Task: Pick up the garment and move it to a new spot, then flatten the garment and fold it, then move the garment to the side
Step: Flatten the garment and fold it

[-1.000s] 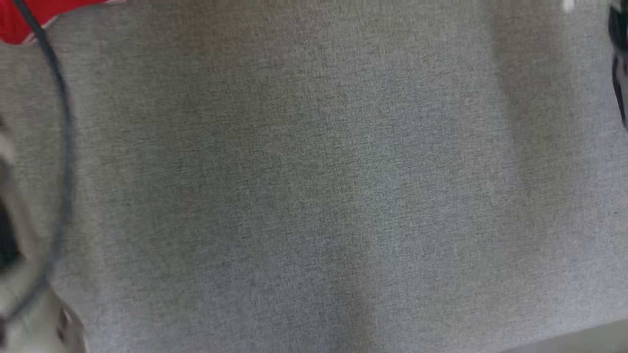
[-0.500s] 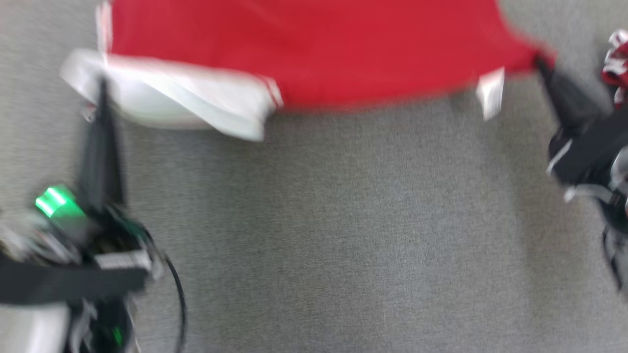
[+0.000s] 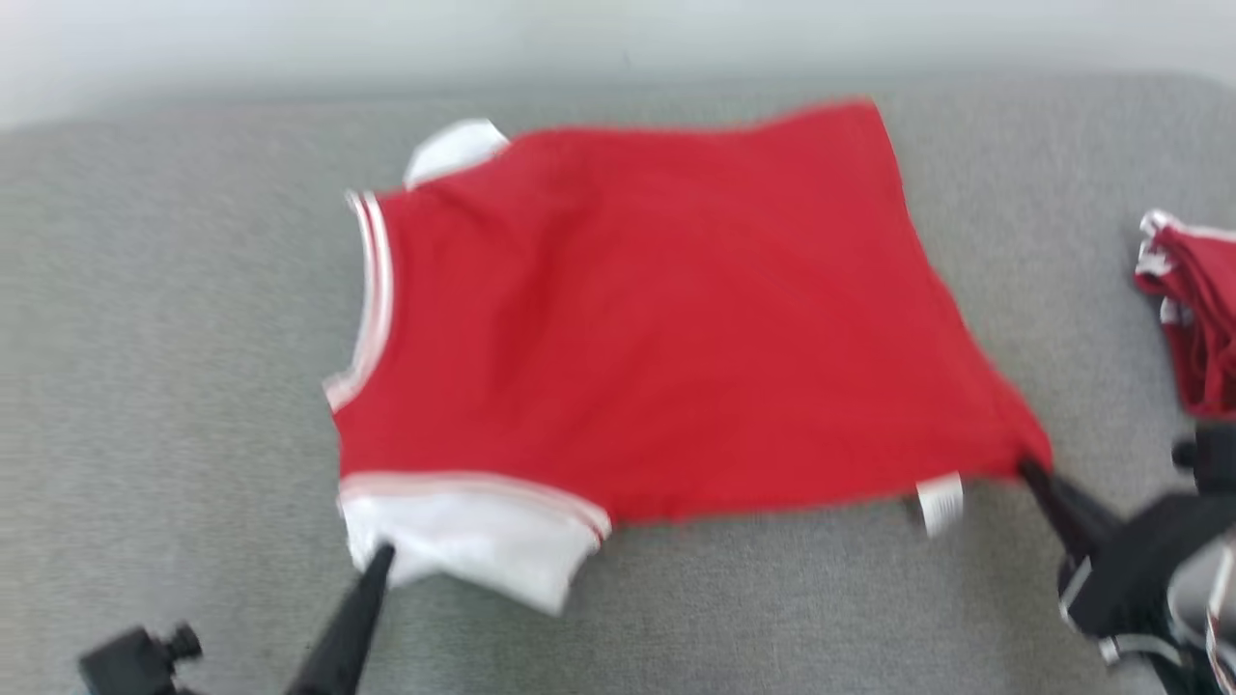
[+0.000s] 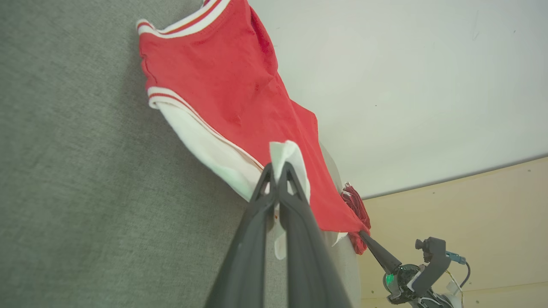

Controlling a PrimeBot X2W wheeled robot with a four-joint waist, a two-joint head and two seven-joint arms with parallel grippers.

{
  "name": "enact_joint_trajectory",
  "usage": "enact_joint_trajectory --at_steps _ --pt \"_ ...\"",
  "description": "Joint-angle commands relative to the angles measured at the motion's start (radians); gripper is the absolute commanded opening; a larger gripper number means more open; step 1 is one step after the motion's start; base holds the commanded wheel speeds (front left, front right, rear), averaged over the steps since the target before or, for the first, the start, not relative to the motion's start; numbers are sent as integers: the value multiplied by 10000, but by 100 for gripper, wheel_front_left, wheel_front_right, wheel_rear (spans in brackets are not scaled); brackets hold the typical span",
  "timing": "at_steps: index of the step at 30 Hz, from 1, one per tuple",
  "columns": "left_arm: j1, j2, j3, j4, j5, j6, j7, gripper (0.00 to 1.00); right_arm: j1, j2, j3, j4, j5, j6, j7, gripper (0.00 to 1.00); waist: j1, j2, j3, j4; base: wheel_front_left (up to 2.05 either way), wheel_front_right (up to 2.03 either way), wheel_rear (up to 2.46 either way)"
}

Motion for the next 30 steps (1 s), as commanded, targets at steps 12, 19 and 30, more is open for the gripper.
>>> enact_joint_trajectory --at_steps 12,19,30 --pt "2028 420 -249 220 -1412 743 1110 0 2693 1602 -1541 -1485 -492 0 1522 0 4 2 -1622 521 0 0 0" --pt "2775 666 -440 302 -1970 1154 1759 0 2915 1990 -1789 -1148 -830 0 1248 0 4 2 -1651 462 0 0 0" --pt "2470 668 -54 86 -1572 882 1242 0 3067 2237 -2186 -1125 -915 0 1019 0 4 2 -1692 513 0 0 0"
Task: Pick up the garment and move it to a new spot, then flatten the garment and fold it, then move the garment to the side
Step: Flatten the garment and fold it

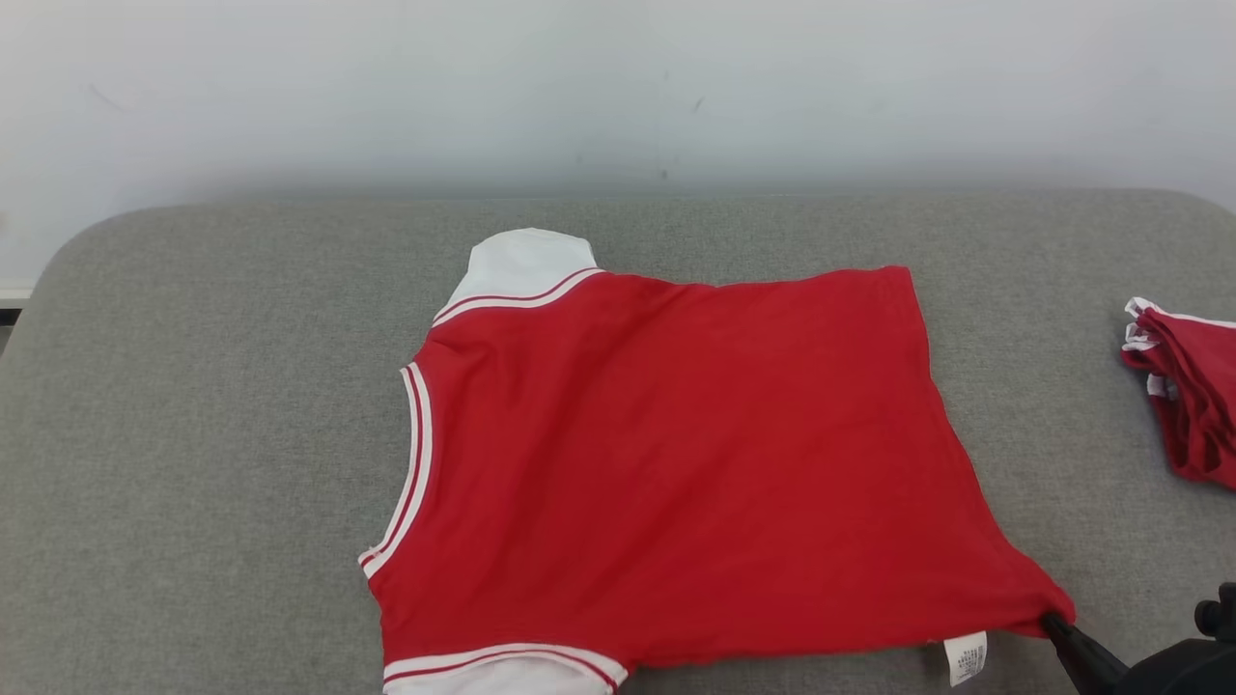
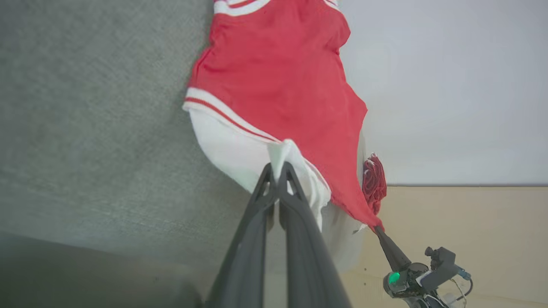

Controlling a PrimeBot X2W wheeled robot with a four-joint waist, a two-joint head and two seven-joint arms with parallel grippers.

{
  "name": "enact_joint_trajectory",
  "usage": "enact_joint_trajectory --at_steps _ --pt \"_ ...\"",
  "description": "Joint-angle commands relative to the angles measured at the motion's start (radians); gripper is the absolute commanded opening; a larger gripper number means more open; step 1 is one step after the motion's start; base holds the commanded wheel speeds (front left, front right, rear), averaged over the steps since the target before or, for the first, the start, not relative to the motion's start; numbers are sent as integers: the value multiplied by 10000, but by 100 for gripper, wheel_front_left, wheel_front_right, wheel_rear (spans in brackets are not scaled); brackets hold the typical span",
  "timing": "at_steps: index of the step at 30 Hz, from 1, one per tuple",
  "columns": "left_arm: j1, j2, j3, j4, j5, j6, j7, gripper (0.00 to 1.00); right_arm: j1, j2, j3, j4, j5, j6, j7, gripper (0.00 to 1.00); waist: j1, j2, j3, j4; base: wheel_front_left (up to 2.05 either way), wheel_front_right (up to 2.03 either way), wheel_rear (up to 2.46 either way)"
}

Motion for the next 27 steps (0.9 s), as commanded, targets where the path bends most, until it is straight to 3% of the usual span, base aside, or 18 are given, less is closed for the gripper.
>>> enact_joint_trajectory --at_steps 1,8,18,27 --pt "-302 -80 85 -41 179 -149 -188 0 -35 49 -13 -69 108 0 -96 0 0 0 17 -14 0 0 0" --pt "-1631 -425 317 329 1318 -526 -1265 0 -487 165 225 -263 479 0 -528 0 0 0 143 -129 0 0 0" --pt "-4102 -1036 -492 1845 3527 -847 -2286 0 -1505 237 460 32 637 0 -1267 0 0 0 777 -194 0 0 0" --pt "-5575 -1522 -826 3021 4415 -1017 -2991 0 -2308 288 223 607 319 0 -1673 0 0 0 1329 -135 0 0 0"
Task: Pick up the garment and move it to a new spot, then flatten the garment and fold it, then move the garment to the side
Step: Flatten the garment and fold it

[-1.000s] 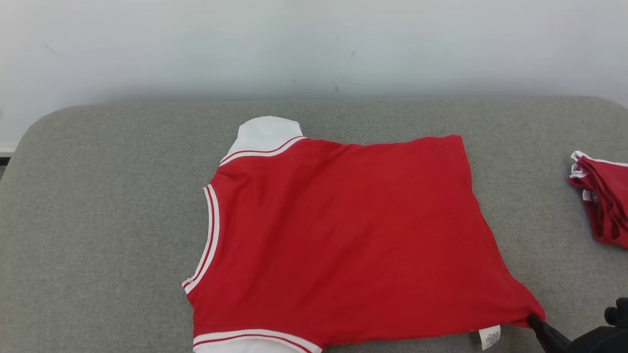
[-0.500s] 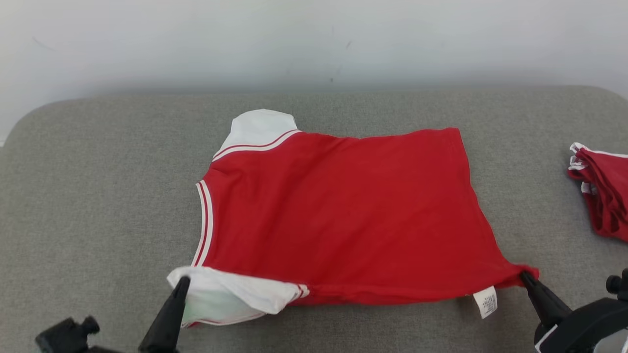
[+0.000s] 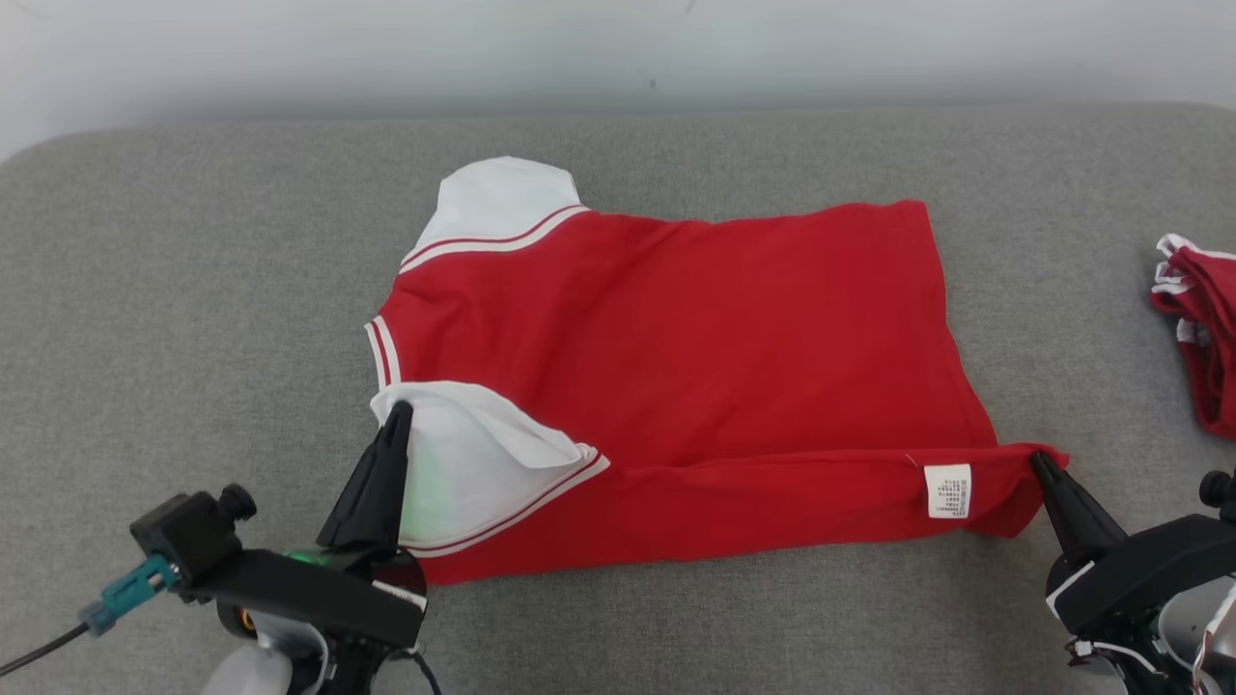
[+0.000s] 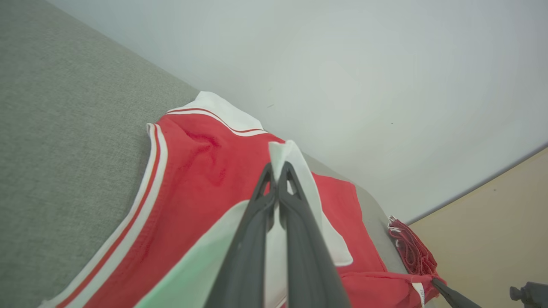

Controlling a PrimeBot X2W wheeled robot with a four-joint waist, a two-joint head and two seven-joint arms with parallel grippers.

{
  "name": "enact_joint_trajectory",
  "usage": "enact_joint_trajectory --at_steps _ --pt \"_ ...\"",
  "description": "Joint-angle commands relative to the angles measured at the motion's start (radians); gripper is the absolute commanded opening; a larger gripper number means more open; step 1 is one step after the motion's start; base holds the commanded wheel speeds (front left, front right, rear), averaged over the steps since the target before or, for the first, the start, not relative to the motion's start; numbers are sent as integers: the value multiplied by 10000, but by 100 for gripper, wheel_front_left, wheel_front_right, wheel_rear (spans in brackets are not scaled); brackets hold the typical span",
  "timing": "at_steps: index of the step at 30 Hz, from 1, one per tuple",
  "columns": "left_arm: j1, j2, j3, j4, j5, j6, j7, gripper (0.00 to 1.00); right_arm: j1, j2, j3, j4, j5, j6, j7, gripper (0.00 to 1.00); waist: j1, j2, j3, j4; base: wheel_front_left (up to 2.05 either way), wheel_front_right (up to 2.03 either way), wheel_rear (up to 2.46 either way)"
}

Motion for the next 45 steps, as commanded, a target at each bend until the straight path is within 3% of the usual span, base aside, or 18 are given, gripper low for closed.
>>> enact_joint_trajectory --at_steps 1,22,23,24,25,26,38,45 --pt "-135 -31 -24 64 63 -39 -60 0 -96 35 -25 15 -49 0 -79 0 -1 -1 161 53 0 0 0" --pt "-2206 -30 -396 1925 915 -108 -249 0 -1069 15 -54 812 -283 0 -693 0 -1 -1 1069 38 0 0 0" --pt "-2256 -61 -412 2028 873 -85 -194 0 -1112 16 -22 859 -303 0 -699 22 -1 -1 1075 26 0 0 0" --pt "-2330 -63 -398 2112 903 -42 -214 15 -1152 22 13 902 -309 0 -701 100 -1 -1 1078 15 0 0 0" --pt "-2400 -54 -350 2218 981 15 -274 38 -1202 28 42 950 -331 0 -731 100 -1 -1 1075 3 0 0 0" --pt "-2450 -39 -355 2311 1068 57 -332 100 -1262 34 75 972 -341 0 -813 100 -1 -1 1068 -6 0 0 0" --pt "-1791 59 -55 2629 2452 988 -1001 100 -753 -259 -219 706 -691 0 -1364 100 -1 -1 397 -28 0 0 0" --pt "-16 847 -588 2052 3978 2001 -999 100 27 -56 -694 76 -1724 0 -1774 100 -1 -1 -191 -113 0 0 0"
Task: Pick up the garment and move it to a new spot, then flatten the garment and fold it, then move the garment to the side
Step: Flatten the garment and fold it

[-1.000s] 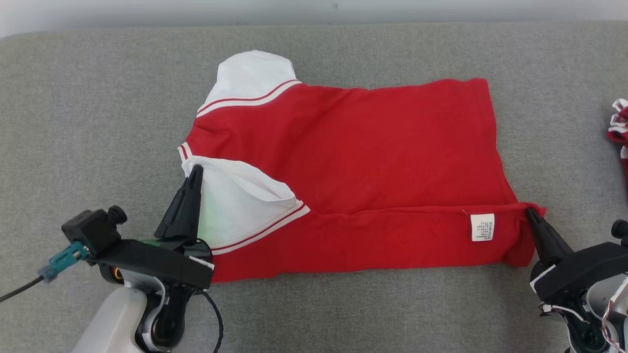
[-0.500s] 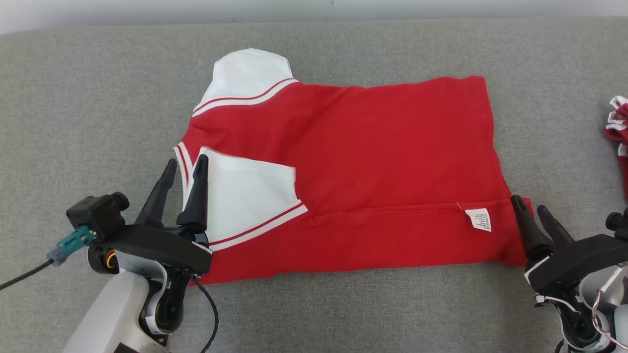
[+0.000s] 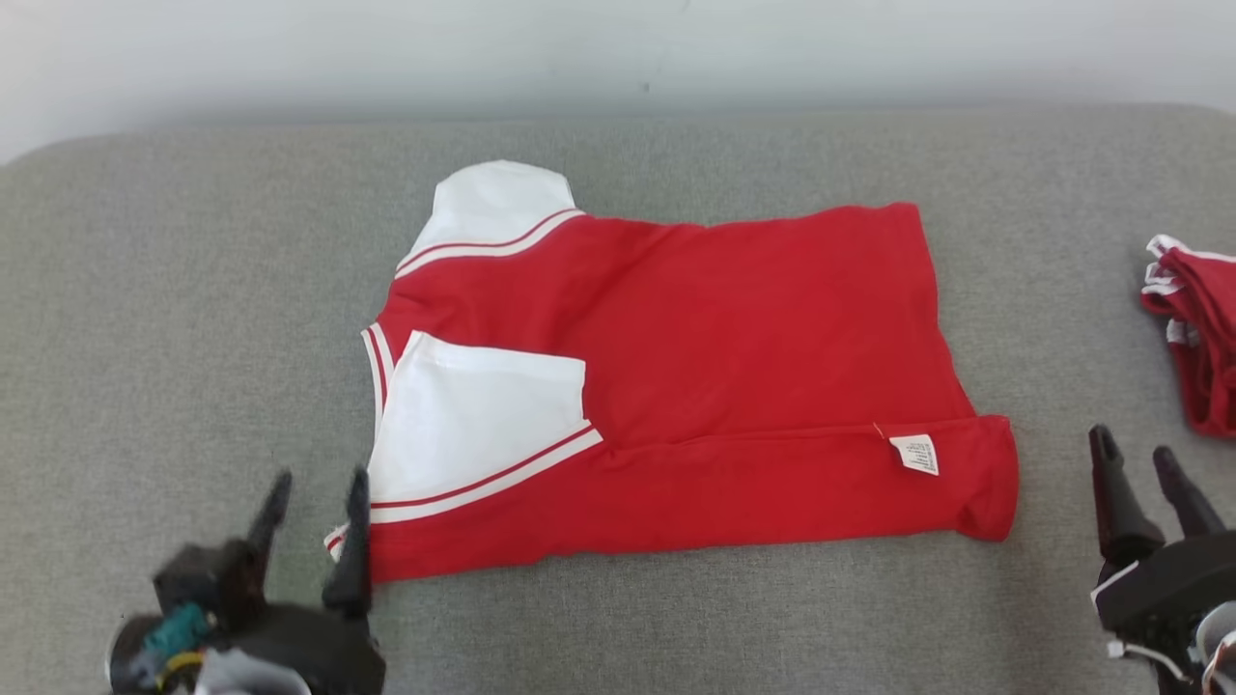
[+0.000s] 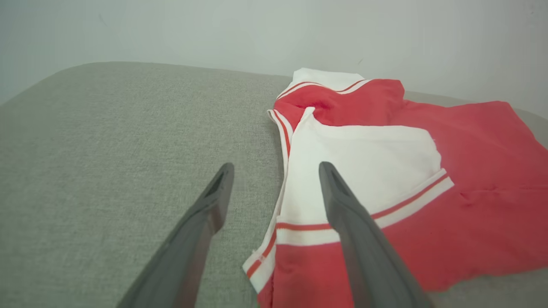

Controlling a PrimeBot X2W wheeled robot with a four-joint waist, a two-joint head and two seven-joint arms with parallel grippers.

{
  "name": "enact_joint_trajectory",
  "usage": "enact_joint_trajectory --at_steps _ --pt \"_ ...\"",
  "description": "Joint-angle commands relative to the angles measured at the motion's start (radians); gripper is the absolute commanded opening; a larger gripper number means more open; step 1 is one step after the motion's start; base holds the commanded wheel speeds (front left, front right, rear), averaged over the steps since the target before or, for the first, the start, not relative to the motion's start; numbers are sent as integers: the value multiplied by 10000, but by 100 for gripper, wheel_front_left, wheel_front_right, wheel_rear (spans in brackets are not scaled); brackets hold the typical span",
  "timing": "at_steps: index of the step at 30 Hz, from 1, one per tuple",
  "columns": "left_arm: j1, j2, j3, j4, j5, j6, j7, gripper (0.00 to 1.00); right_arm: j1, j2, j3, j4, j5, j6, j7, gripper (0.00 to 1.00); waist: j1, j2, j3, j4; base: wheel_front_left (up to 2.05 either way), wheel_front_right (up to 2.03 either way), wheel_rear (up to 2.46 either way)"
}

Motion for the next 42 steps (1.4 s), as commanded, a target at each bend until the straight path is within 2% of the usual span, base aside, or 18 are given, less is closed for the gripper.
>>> enact_joint_trajectory --at_steps 1,4,9,15,27,29,30,31,32,33,36,37,38,39,42 --pt "320 15 -120 -132 113 74 69 100 170 65 -18 -23 -80 0 4 100 1 -1 -196 -54 0 0 0" --pt "773 51 -306 -488 270 453 362 100 402 173 -25 103 -130 0 104 100 1 -1 -294 -33 0 0 0" --pt "771 89 -465 -200 276 519 613 100 353 236 80 649 -418 1 342 100 1 -1 -274 -14 0 0 0" --pt "492 -56 -503 356 307 861 921 100 -47 258 453 1397 -451 1 607 100 1 -1 -175 -7 0 0 0" --pt "-133 -431 -832 1231 80 592 1519 100 -952 257 661 2679 -515 1 1241 100 1 -1 187 254 0 0 0" --pt "-251 -500 -934 1361 54 518 1689 73 -1040 259 674 2899 -584 1 1467 100 1 -1 252 322 0 0 0" --pt "-321 -528 -991 1413 75 482 1752 45 -1078 261 709 2988 -609 1 1598 100 1 -1 279 358 0 0 0" --pt "-392 -563 -1032 1470 87 431 1795 34 -1110 270 760 3063 -620 1 1731 100 1 -1 309 396 0 0 0" --pt "-448 -587 -1090 1531 87 404 1857 7 -1146 278 806 3111 -644 1 1824 100 1 -1 332 424 0 0 0" --pt "-505 -609 -1123 1601 100 352 1864 0 -1176 286 862 3140 -663 2 1904 100 1 -1 352 451 0 0 0" --pt "-606 -663 -1213 1725 113 270 1940 0 -1196 304 998 3159 -696 4 2093 100 1 -1 375 485 0 0 0" --pt "-659 -688 -1235 1762 128 245 1943 0 -1191 314 1059 3136 -728 13 2171 49 1 -1 382 497 0 0 0" --pt "-708 -700 -1254 1802 150 260 1917 0 -1190 323 1119 3083 -750 14 2202 20 1 -1 388 505 0 0 0" --pt "-737 -713 -1270 1837 157 257 1896 0 -1189 323 1147 3022 -769 14 2212 0 1 -1 390 508 0 0 0" --pt "-696 -686 -1274 1910 124 267 1878 0 -1109 294 1112 2761 -865 11 2104 0 1 -1 349 512 0 0 0"
